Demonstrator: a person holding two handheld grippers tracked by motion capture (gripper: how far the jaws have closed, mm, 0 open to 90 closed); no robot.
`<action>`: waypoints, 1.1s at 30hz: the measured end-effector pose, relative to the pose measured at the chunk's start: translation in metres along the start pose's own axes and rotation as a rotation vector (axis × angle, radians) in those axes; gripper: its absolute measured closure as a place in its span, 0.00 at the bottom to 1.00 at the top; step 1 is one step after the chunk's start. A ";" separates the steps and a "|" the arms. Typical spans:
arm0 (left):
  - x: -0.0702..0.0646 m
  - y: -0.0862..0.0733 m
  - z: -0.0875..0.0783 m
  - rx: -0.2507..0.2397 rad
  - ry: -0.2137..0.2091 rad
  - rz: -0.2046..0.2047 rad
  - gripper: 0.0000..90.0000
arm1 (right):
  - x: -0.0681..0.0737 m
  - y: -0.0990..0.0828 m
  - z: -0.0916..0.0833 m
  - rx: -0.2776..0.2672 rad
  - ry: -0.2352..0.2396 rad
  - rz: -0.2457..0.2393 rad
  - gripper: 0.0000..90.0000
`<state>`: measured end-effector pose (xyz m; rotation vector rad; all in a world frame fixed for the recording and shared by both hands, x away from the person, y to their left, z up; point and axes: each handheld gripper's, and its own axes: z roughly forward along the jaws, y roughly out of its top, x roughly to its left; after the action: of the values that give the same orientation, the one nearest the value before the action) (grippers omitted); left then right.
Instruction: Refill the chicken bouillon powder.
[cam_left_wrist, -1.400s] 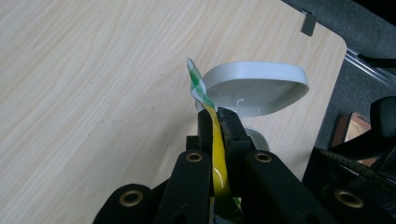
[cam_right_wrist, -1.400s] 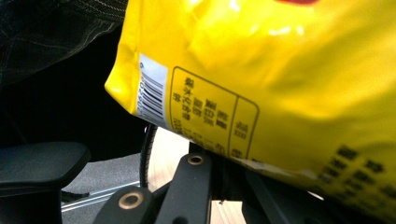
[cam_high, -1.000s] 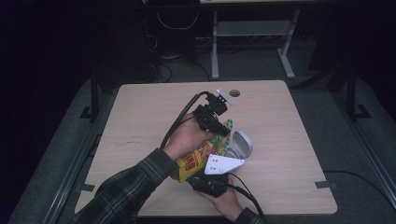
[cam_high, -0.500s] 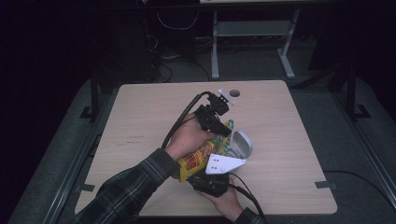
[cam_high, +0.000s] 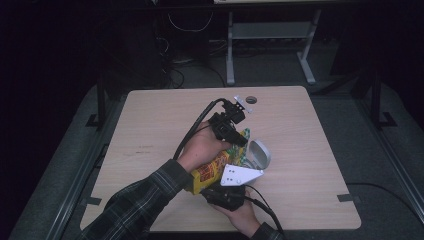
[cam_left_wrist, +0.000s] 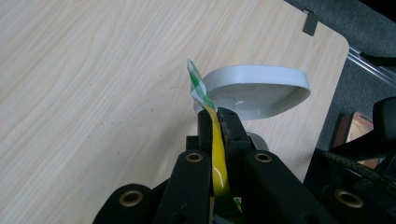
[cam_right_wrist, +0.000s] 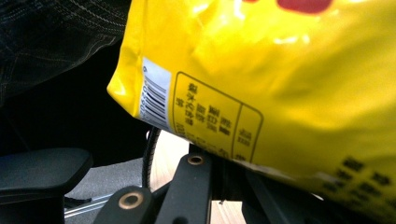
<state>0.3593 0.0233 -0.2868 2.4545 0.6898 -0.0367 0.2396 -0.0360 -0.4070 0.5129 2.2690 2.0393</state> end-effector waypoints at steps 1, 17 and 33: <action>0.001 -0.001 -0.001 -0.001 0.001 0.007 1.00 | 0.000 0.000 0.000 0.002 -0.001 -0.008 1.00; 0.001 -0.006 -0.006 -0.039 -0.022 0.001 1.00 | -0.001 -0.004 0.003 0.034 0.003 -0.014 1.00; -0.002 -0.013 -0.019 -0.075 -0.065 0.018 1.00 | -0.003 -0.007 0.005 0.057 0.006 -0.013 1.00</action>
<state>0.3491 0.0414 -0.2773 2.3770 0.6291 -0.0820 0.2423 -0.0322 -0.4153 0.4951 2.3335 1.9785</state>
